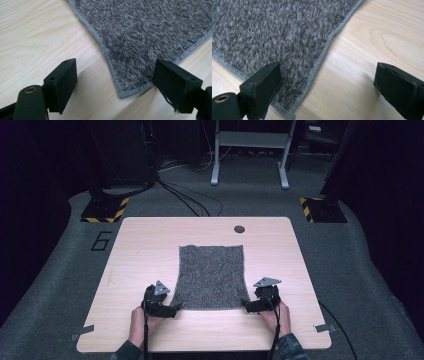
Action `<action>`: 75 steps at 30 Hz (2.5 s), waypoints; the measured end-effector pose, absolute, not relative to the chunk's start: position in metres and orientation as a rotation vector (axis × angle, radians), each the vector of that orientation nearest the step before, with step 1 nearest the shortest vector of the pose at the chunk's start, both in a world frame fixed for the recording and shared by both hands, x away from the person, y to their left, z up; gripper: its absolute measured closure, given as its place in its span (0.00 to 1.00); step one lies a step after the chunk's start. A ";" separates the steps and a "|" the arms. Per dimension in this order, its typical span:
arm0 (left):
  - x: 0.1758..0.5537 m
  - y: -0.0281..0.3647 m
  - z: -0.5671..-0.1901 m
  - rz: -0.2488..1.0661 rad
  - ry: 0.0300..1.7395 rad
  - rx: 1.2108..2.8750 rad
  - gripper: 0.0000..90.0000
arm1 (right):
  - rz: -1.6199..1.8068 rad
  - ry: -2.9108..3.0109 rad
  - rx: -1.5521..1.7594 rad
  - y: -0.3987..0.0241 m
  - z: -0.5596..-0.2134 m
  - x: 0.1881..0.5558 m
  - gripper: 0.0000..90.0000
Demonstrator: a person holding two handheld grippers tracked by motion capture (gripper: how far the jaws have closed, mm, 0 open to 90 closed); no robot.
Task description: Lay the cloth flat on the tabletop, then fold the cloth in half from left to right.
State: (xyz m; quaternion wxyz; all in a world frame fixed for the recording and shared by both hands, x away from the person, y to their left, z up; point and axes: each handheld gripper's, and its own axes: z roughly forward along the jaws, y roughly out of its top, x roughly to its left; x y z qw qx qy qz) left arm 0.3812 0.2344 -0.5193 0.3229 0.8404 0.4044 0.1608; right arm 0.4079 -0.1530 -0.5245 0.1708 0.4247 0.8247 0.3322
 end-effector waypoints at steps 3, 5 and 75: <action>0.374 0.233 -0.520 0.416 1.044 2.212 0.21 | 0.952 2.343 1.204 -0.155 -0.525 0.402 0.08; 0.370 0.232 -0.520 0.412 1.041 2.210 0.21 | 0.952 2.343 1.210 -0.156 -0.525 0.398 0.08; 0.539 0.244 -0.495 0.251 1.194 2.046 0.08 | 1.124 2.677 0.687 0.045 -0.493 0.378 0.17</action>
